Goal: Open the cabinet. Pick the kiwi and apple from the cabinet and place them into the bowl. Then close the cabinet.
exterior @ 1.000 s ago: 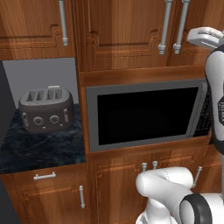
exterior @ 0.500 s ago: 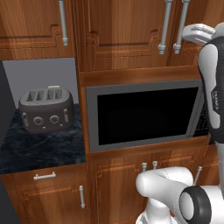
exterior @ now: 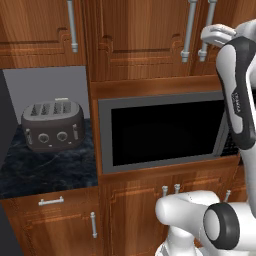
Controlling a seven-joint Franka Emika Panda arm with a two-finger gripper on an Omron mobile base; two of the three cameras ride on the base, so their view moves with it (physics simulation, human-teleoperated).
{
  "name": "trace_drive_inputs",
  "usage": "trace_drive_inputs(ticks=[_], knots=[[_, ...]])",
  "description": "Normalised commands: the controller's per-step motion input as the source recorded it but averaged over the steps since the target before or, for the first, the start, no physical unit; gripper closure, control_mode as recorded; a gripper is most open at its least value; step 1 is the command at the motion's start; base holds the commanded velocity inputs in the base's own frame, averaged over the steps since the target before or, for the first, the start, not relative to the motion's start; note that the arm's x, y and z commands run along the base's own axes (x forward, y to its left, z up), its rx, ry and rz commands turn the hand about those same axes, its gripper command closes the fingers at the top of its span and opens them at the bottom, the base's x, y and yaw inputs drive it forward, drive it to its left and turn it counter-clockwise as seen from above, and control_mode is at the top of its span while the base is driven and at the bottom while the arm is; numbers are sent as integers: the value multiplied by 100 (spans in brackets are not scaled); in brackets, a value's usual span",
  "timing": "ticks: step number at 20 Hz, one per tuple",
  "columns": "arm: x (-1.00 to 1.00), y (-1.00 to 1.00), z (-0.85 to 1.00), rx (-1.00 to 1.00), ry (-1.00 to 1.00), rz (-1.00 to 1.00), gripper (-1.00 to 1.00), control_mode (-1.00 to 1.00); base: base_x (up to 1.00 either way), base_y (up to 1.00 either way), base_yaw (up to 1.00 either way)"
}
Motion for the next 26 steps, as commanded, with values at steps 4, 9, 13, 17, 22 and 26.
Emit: trace_drive_inputs(ticks=[4, 9, 13, 17, 22, 26], knots=[[34, -11, 0, 1, 0, 0, -100, -100, 0, 0, 0], [34, -14, 0, 0, 0, 0, -100, -100, 0, 0, 0], [38, -6, 0, 0, 0, 0, -100, -100, 0, 0, 0], [32, 0, 0, 0, 0, 0, -100, -100, 0, 0, 0], [28, 0, 0, 0, 0, 0, -100, -100, 0, 0, 0], [25, 0, 0, 0, 0, 0, -100, -100, 0, 0, 0]])
